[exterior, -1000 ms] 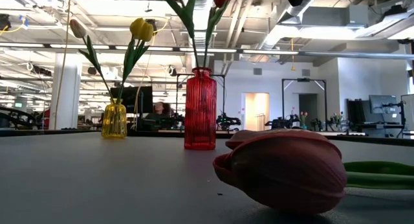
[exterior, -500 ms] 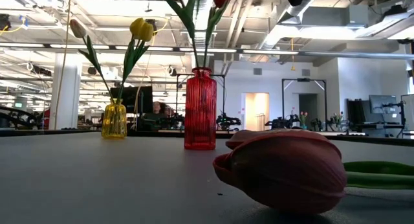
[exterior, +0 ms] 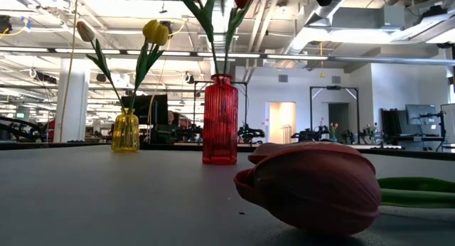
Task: Sort flowers into vase by color
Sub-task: Put the top red flower into the red vase, then put the red flower into the red vase
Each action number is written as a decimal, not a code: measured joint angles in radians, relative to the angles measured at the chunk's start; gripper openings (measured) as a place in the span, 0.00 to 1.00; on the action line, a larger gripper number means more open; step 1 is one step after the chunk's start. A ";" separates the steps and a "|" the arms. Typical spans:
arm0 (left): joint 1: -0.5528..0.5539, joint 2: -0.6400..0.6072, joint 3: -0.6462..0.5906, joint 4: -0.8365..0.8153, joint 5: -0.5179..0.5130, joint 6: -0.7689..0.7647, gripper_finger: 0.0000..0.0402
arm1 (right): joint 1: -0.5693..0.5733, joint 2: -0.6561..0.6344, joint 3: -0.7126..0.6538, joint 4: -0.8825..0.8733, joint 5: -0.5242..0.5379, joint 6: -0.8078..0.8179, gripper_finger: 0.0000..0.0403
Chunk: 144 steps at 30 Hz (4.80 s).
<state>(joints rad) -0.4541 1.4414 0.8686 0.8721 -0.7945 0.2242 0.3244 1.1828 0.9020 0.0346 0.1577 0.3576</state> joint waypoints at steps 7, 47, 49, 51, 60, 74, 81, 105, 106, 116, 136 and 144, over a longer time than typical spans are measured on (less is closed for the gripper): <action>0.002 0.000 -0.074 0.140 -0.025 0.079 0.00 | 0.000 0.000 0.000 0.000 -0.003 0.000 0.58; 0.043 0.000 -0.073 -0.001 -0.002 0.048 0.00 | 0.000 0.000 0.000 0.004 -0.001 0.008 0.58; 0.050 -0.001 -0.073 -0.047 0.002 0.014 0.00 | 0.000 0.000 0.000 0.004 -0.001 0.008 0.58; 0.057 -0.001 -0.073 -0.075 0.007 -0.012 0.00 | 0.000 0.000 0.000 0.004 -0.001 0.008 0.58; 0.108 0.000 -0.073 -0.191 0.114 -0.104 0.00 | 0.000 0.000 0.000 0.004 0.000 0.010 0.58; 0.188 0.000 -0.073 -0.353 0.234 -0.203 0.00 | 0.000 0.000 0.000 0.003 0.001 0.010 0.58; 0.228 0.000 -0.073 -0.390 0.312 -0.184 0.00 | -0.008 0.000 0.000 0.003 0.000 0.008 0.58; 0.242 0.000 -0.073 -0.399 0.368 -0.158 0.20 | -0.009 0.000 0.000 0.002 0.000 0.000 0.58; 0.242 0.000 -0.073 -0.401 0.370 -0.159 0.23 | -0.009 0.000 0.000 0.001 0.000 -0.001 0.58; 0.241 0.000 -0.073 -0.423 0.442 -0.192 0.39 | -0.009 0.000 0.000 -0.008 0.000 -0.003 0.58; 0.208 -0.005 0.154 -0.987 0.370 -0.285 0.40 | -0.012 0.000 0.000 -0.005 -0.001 -0.002 0.58; 0.213 -0.005 0.205 -1.117 0.485 -0.259 0.40 | -0.012 0.000 0.000 -0.005 -0.015 0.000 0.58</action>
<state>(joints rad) -0.2413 1.4364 1.0731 -0.2445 -0.3091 -0.0347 0.3122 1.1827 0.9020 0.0299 0.1424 0.3573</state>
